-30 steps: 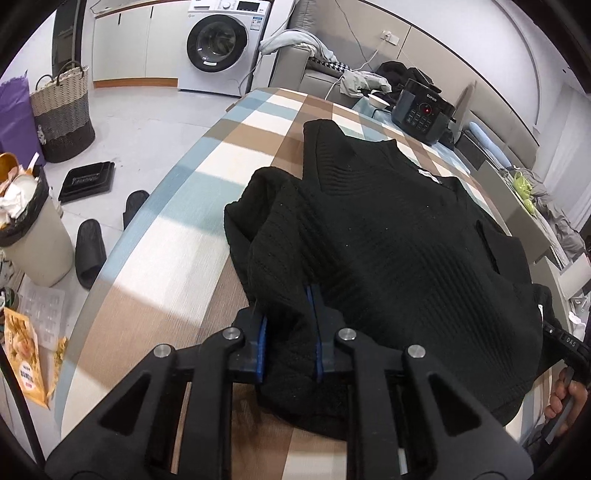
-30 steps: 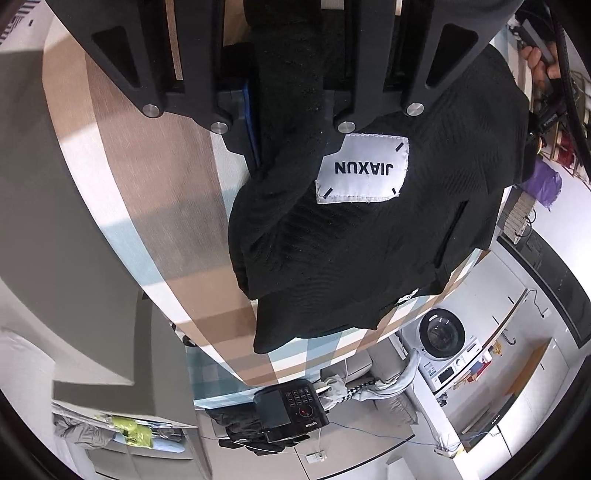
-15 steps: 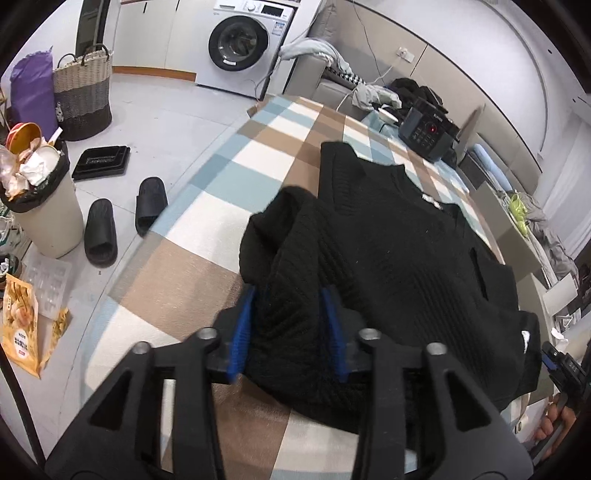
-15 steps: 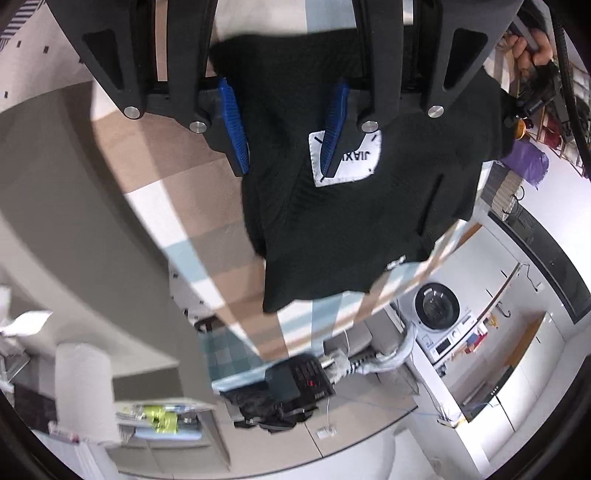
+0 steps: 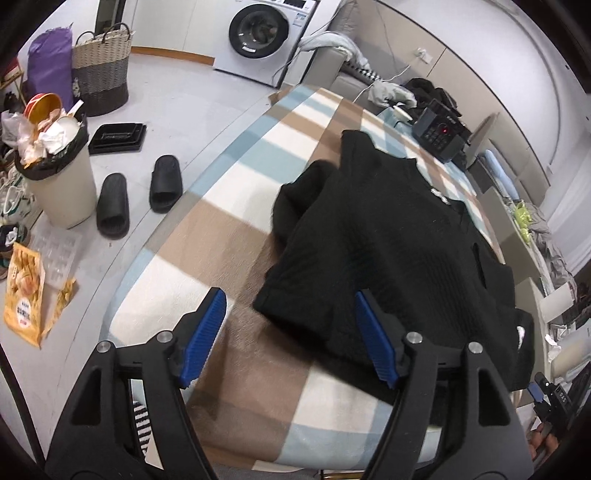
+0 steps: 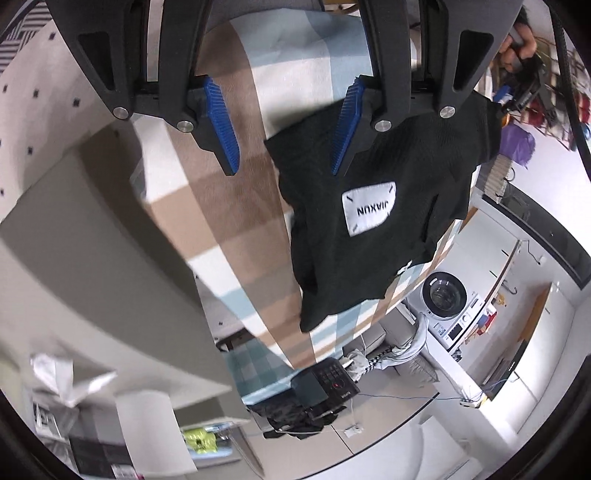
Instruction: Fold small clothes
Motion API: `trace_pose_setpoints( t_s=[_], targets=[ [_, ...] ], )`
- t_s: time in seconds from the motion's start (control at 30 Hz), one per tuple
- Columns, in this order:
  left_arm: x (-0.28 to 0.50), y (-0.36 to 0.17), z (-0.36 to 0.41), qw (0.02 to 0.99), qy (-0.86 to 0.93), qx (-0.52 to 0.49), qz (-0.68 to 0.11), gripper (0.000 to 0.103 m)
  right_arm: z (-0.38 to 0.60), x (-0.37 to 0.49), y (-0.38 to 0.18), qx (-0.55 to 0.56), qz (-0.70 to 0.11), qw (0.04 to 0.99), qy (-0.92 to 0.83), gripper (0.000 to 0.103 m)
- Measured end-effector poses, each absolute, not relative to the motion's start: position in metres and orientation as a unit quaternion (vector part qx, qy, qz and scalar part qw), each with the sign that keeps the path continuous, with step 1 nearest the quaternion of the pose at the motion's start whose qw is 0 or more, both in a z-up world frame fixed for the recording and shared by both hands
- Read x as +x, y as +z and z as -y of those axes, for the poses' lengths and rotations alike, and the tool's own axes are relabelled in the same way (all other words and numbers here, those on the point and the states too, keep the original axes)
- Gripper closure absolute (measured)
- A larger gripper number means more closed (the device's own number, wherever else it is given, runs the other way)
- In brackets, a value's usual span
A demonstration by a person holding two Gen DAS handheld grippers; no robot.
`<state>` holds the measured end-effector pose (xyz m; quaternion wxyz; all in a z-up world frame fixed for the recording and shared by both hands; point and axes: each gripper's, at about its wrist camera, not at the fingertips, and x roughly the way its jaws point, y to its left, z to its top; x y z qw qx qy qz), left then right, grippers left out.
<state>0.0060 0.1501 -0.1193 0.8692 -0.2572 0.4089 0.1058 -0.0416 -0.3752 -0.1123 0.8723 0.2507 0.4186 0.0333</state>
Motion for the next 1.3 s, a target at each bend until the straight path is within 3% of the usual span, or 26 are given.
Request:
trace_pose_setpoints(
  t_s=[0.3,0.4,0.47,0.73,0.87,0.9,1.3],
  targets=[
    [0.014,-0.134,-0.153,0.864,0.101,-0.287,-0.402,0.038,0.366,-0.040,-0.119,0.240,-0.429,0.869,0.051,0.051],
    [0.019,-0.130,-0.151,0.869,0.097,-0.290,-0.388,0.065,0.367,-0.040,-0.120,0.244,-0.430,0.868,0.049,0.051],
    [0.021,-0.126,-0.149,0.876,0.087,-0.291,-0.374,0.089,0.367,-0.039,-0.119,0.242,-0.428,0.869,0.050,0.051],
    [0.025,-0.113,-0.147,0.885,0.086,-0.282,-0.360,0.094,0.363,-0.031,-0.124,0.231,-0.436,0.868,0.056,0.052],
    [0.020,-0.110,-0.147,0.887,0.085,-0.280,-0.357,0.095,0.345,-0.032,-0.116,0.170,-0.433,0.883,0.058,0.088],
    [0.020,-0.110,-0.147,0.887,0.085,-0.280,-0.356,0.095,0.343,-0.033,-0.114,0.164,-0.430,0.886,0.062,0.093],
    [0.034,-0.066,-0.146,0.909,0.063,-0.272,-0.308,0.097,0.355,-0.008,-0.051,0.236,-0.324,0.912,0.088,0.095]
  ],
)
